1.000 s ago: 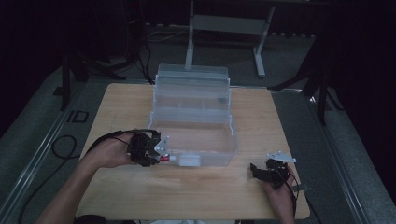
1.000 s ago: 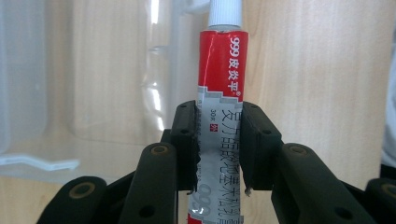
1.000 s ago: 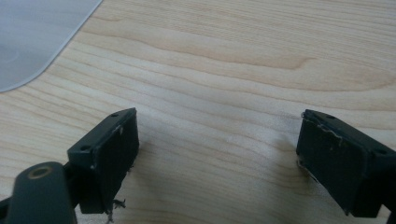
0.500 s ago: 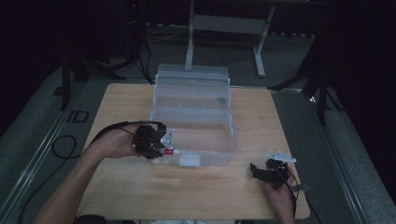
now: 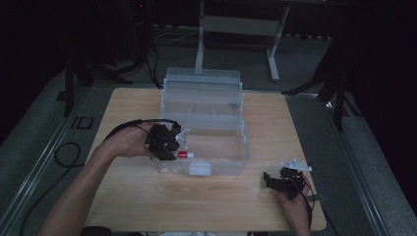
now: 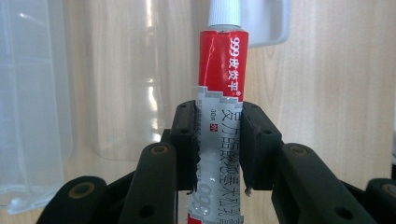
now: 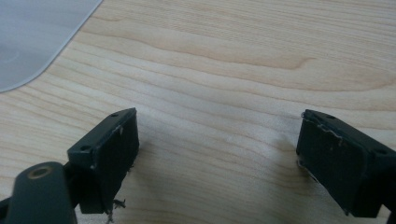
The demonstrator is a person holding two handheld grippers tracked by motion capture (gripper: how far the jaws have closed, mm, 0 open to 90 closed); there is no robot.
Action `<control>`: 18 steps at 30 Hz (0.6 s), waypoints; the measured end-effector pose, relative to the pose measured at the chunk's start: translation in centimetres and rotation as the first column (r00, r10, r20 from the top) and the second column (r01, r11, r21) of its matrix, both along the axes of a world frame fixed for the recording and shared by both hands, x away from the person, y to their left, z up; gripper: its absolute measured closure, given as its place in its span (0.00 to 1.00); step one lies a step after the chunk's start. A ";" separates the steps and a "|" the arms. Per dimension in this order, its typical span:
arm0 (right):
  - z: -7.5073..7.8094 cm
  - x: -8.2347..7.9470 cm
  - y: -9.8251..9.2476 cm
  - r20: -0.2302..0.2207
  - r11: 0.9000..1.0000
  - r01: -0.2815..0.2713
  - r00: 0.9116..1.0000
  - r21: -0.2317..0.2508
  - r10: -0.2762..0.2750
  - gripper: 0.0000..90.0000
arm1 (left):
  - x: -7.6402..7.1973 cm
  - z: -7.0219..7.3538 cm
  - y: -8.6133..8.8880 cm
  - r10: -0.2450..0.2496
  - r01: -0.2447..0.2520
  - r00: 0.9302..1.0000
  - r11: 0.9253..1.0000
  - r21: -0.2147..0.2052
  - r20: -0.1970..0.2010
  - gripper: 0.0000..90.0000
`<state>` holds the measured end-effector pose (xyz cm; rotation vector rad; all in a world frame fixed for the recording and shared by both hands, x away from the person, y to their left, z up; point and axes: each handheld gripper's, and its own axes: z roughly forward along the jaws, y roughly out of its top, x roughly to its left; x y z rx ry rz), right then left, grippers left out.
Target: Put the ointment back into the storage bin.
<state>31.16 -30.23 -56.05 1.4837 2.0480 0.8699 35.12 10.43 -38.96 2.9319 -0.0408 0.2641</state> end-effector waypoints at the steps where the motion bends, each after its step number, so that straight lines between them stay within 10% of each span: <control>1: 0.0 0.0 0.0 0.000 1.000 0.000 1.000 0.000 0.000 0.14 | 0.1 0.0 -0.1 0.001 -0.001 1.000 1.000 0.005 0.002 0.78; 18: 0.0 0.0 0.0 0.000 1.000 0.000 1.000 0.000 0.000 0.14 | 1.5 -0.8 -1.3 -0.001 0.001 1.000 0.999 0.032 -0.001 0.78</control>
